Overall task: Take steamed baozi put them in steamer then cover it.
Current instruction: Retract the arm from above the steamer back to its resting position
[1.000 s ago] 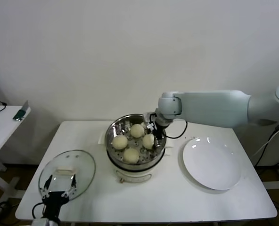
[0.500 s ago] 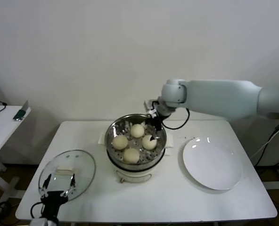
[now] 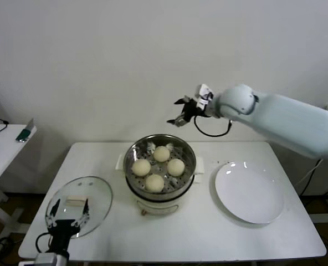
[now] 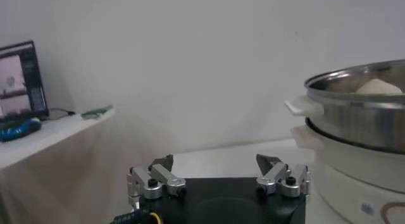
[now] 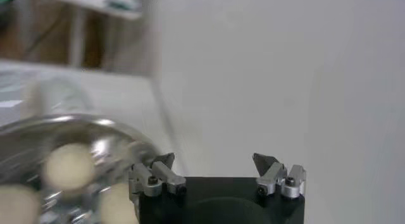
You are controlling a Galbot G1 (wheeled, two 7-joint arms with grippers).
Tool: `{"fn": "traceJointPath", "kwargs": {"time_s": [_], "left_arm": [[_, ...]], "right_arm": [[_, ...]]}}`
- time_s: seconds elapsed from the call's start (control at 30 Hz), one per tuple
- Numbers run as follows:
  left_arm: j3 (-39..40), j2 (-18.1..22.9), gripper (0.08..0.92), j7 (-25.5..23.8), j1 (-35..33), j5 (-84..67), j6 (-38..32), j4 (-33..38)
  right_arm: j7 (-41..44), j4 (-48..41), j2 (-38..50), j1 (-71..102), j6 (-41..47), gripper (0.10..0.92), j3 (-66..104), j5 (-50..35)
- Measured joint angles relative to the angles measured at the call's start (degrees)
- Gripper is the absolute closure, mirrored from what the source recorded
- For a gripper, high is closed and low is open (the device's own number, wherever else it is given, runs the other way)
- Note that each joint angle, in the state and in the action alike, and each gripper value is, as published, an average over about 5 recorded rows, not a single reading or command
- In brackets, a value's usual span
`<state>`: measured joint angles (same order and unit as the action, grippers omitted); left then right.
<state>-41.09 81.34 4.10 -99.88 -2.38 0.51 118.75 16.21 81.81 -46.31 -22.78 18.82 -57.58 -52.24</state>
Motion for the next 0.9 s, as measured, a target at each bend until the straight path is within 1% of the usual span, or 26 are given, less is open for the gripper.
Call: {"fn": "traceJointPath", "kwargs": {"time_s": [0.2,0.37,0.53,0.63,0.77,0.9], "left_arm": [[-0.71,-0.18,0.177,0.95,0.98,4.49,-1.55,-1.0],[-1.07,0.23,0.177,0.62,1.64,8.47,-3.51,-1.6],[-0.98,0.53,0.177,0.96,2.43,12.36,-5.22,-2.21],[-1.12,0.23,0.177,2.19,3.1,15.73,-5.74,-2.85],[-1.37,-1.1,0.177,5.96,3.52,23.42,-5.53,-3.4],[-1.5,-3.33,0.177,10.2,2.9,33.48,-4.75,-4.15]], "right_arm": [[-7.26,2.26,6.3,19.83,-5.58,0.203,19.45,6.46],[-10.39,5.43,7.63,38.83,-11.5,0.203,38.46,11.77],[-10.92,7.68,5.17,57.88,-19.11,0.203,57.04,17.21],[-10.52,8.8,2.58,69.05,-23.94,0.203,66.66,20.49],[-10.14,10.07,-1.33,82.54,-29.53,0.203,76.11,23.95],[-10.02,10.98,-5.19,93.63,-33.63,0.203,81.75,26.29]]}}
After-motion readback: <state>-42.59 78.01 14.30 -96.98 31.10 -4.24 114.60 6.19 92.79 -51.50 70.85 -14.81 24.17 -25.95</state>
